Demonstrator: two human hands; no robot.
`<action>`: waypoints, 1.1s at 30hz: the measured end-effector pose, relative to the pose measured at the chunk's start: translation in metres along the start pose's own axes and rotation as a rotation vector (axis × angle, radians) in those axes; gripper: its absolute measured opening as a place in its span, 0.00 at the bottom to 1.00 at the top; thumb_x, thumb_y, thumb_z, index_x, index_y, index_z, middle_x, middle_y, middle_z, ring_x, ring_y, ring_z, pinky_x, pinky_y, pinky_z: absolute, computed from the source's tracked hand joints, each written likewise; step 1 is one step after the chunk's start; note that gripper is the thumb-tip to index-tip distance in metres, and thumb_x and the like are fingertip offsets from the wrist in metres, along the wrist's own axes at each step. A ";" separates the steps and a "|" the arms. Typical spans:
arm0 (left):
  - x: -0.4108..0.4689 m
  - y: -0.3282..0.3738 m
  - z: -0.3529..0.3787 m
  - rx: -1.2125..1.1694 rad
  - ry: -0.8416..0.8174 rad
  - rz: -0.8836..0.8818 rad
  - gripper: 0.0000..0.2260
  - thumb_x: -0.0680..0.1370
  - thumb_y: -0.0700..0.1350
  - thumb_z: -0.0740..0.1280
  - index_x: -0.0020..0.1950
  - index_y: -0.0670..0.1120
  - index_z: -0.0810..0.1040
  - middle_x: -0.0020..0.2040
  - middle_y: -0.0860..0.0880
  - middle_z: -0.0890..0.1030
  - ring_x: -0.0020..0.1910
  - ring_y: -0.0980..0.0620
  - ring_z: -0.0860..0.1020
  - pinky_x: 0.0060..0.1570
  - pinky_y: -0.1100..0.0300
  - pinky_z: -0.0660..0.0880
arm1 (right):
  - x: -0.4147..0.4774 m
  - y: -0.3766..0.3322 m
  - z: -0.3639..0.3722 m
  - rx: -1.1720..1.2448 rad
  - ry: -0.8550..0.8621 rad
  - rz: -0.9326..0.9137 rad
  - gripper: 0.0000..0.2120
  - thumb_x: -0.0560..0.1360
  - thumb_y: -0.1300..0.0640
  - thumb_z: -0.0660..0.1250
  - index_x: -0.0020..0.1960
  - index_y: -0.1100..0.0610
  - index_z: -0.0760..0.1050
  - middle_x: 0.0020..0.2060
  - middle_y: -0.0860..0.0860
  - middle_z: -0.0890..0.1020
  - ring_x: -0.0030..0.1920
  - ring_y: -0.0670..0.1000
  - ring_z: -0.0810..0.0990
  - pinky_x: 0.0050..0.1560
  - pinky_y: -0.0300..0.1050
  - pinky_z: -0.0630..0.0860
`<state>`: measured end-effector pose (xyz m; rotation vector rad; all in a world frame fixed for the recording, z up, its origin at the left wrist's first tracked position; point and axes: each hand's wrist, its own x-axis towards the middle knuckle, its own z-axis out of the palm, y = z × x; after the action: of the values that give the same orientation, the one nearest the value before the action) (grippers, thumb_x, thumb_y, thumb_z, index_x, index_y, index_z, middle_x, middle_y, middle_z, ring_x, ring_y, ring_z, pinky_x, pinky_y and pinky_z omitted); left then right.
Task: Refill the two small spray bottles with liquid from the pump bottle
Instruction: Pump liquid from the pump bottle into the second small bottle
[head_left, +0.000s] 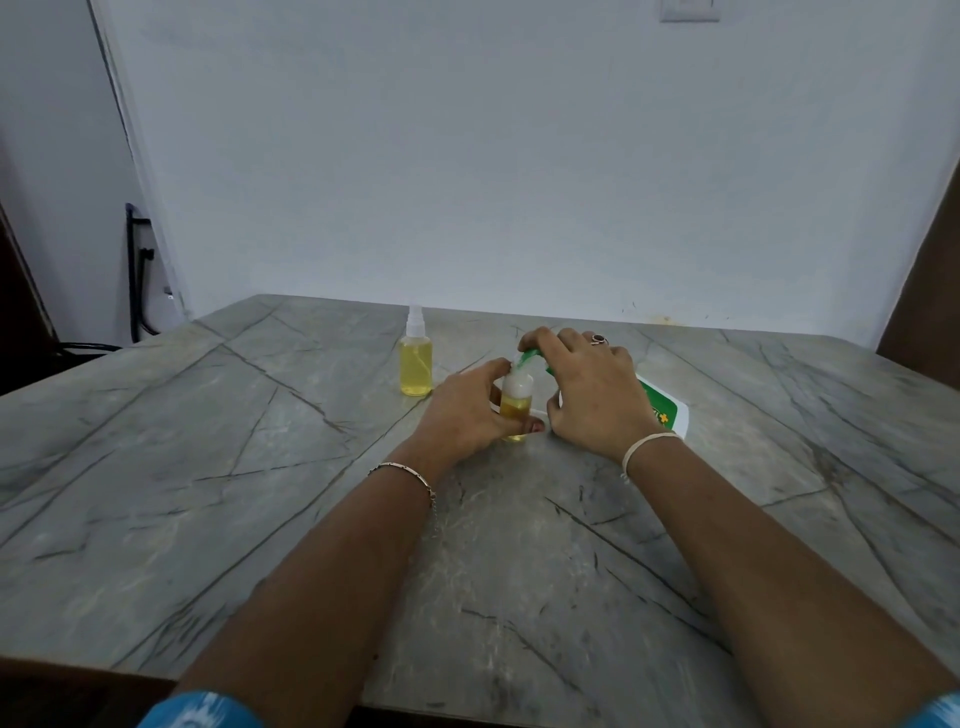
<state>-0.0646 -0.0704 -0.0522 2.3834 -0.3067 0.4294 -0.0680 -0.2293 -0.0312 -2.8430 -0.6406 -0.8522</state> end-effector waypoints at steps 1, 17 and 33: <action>0.000 0.000 0.000 0.003 -0.004 -0.003 0.38 0.66 0.59 0.77 0.71 0.49 0.68 0.59 0.48 0.80 0.49 0.51 0.78 0.55 0.57 0.75 | 0.001 -0.001 0.000 -0.007 0.004 0.001 0.28 0.70 0.58 0.68 0.67 0.46 0.63 0.62 0.51 0.75 0.60 0.57 0.75 0.61 0.57 0.70; 0.001 -0.002 0.002 -0.005 -0.007 -0.016 0.38 0.65 0.60 0.77 0.70 0.50 0.69 0.56 0.49 0.81 0.50 0.50 0.80 0.56 0.52 0.76 | 0.001 0.000 -0.001 -0.004 -0.002 0.010 0.28 0.70 0.58 0.67 0.67 0.46 0.62 0.62 0.51 0.75 0.61 0.56 0.74 0.61 0.56 0.70; 0.001 -0.002 0.001 -0.026 -0.006 -0.014 0.38 0.65 0.58 0.78 0.71 0.49 0.69 0.55 0.48 0.81 0.51 0.50 0.79 0.57 0.54 0.76 | 0.001 0.001 0.003 -0.024 0.028 -0.002 0.28 0.70 0.58 0.68 0.68 0.46 0.64 0.63 0.51 0.75 0.62 0.57 0.74 0.63 0.58 0.69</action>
<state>-0.0633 -0.0697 -0.0538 2.3603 -0.2965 0.4091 -0.0649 -0.2291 -0.0334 -2.8467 -0.6338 -0.9052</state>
